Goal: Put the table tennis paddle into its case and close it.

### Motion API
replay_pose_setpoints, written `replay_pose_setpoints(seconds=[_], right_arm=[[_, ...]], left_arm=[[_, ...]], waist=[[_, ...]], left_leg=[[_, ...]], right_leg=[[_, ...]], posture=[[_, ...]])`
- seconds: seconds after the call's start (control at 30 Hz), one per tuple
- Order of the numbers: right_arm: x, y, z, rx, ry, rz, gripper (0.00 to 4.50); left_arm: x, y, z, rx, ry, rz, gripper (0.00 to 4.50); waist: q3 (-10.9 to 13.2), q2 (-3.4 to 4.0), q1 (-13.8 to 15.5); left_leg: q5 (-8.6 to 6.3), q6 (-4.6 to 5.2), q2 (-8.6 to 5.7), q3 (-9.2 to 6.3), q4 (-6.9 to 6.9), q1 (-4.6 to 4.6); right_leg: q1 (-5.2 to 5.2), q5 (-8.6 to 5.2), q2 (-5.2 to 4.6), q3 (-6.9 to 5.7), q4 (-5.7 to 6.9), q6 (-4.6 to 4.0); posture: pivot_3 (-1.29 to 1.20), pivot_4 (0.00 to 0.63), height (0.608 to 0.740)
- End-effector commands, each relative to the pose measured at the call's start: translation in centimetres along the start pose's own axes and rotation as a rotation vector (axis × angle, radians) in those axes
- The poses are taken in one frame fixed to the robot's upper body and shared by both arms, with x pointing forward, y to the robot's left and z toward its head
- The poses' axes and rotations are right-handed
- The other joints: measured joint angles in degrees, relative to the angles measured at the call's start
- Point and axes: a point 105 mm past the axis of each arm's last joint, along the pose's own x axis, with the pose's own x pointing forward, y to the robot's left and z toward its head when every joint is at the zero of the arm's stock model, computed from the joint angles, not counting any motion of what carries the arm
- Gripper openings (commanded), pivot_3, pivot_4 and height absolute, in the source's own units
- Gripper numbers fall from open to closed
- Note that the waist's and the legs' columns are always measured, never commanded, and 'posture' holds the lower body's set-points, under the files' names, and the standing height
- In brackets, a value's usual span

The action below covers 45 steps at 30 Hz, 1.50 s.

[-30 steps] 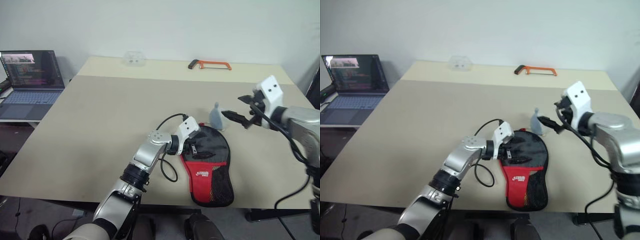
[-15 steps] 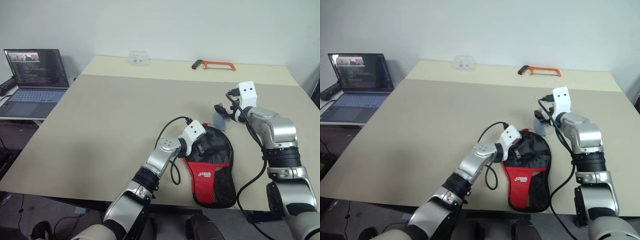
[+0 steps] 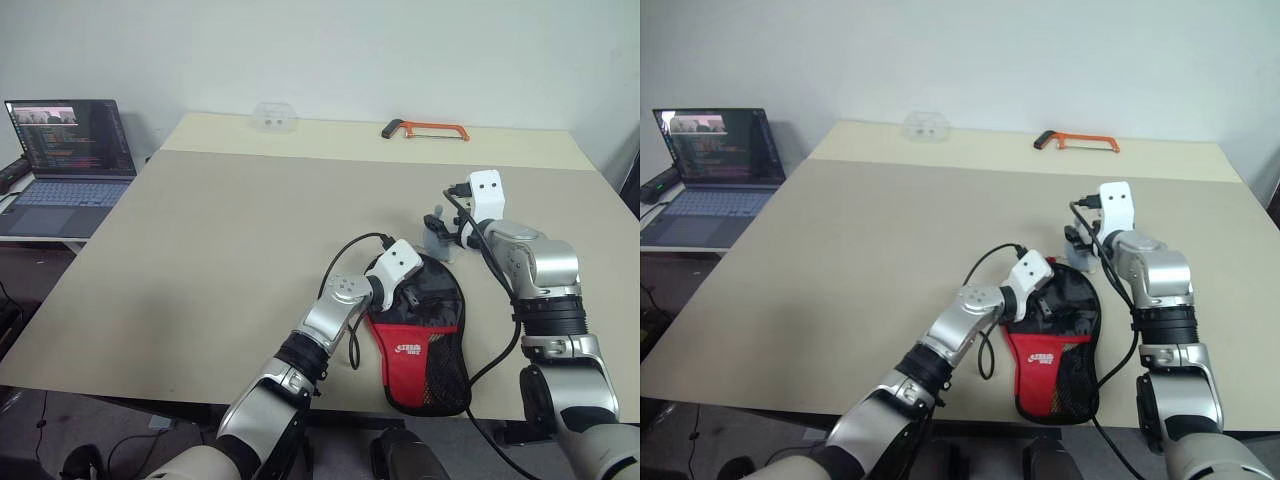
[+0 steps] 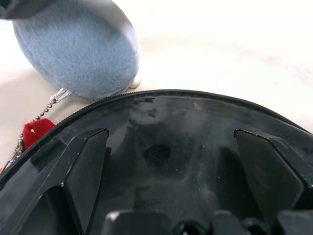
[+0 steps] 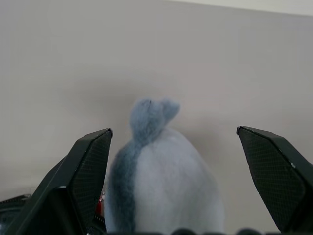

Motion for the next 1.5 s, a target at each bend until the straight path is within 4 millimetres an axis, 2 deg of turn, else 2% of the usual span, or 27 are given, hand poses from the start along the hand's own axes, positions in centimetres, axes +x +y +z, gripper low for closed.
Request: replay_pose_setpoints(seconds=[0.03,0.23,0.43,0.53,0.73,0.87,1.07,1.5], right_arm=[[0.0,-0.7,-0.1,0.051,0.014,-0.045,4.5],[0.4,-0.7,-2.5,0.142,0.108,-0.068,4.5],[0.6,-0.4,-3.2,0.229,0.115,-0.049,4.5],[0.6,-0.6,-3.1,0.224,0.105,-0.061,3.88],[0.3,-1.2,-2.8,0.221,0.087,-0.075,1.88],[0.1,-2.2,-2.1,0.216,0.061,-0.105,0.97],[0.0,-3.5,-1.9,0.176,0.054,-0.145,0.67],[-0.3,-7.8,-2.3,0.119,0.059,-0.262,0.66]], left_arm=[[0.2,0.1,-1.7,-0.073,0.055,0.027,4.48],[0.1,0.4,-1.8,-0.08,0.057,0.034,4.48],[0.1,0.3,-1.8,-0.068,0.059,0.037,4.48],[0.1,0.2,-2.0,-0.067,0.061,0.036,4.5],[0.2,0.2,-2.3,-0.066,0.072,0.045,4.5],[0.3,0.2,-2.9,-0.081,0.085,0.054,4.5],[0.3,0.5,-3.5,-0.087,0.097,0.085,4.5],[0.3,0.4,-4.2,-0.086,0.113,0.083,4.5]], waist=[[0.0,0.0,0.0],[0.0,0.06,0.0],[0.0,0.07,0.0],[0.0,0.07,0.0],[-0.1,0.08,0.0],[-0.1,0.08,0.0],[-0.1,0.09,0.1],[-0.1,0.09,0.1]], left_leg=[[0.0,0.0,0.0,0.0,0.0,0.0],[0.0,0.0,0.01,0.01,0.0,0.03],[0.0,0.0,0.0,0.01,0.0,0.03],[0.0,0.0,0.0,0.01,0.0,0.03],[0.0,0.0,0.0,0.01,0.0,0.03],[0.0,0.0,0.0,0.0,0.0,0.03],[0.0,0.0,-0.01,0.0,0.0,0.03],[0.0,0.0,-0.04,-0.02,0.01,0.05]], right_leg=[[0.0,0.0,0.0,0.0,0.0,0.0],[0.02,0.0,0.0,0.0,0.02,0.0],[0.02,0.0,0.0,0.0,0.02,0.01],[0.02,0.0,0.0,0.0,0.01,0.01],[0.03,-0.01,0.0,-0.01,0.01,0.01],[0.04,-0.01,0.0,-0.01,0.0,0.01],[0.05,-0.01,0.0,-0.02,-0.01,0.02],[0.11,0.0,-0.01,-0.03,-0.04,0.06]], posture=[[0.0,0.15,0.74],[0.0,0.15,0.74],[0.0,0.15,0.74],[0.0,0.15,0.74],[0.0,0.15,0.74],[0.0,0.15,0.74],[0.0,0.15,0.74],[0.0,0.15,0.74]])
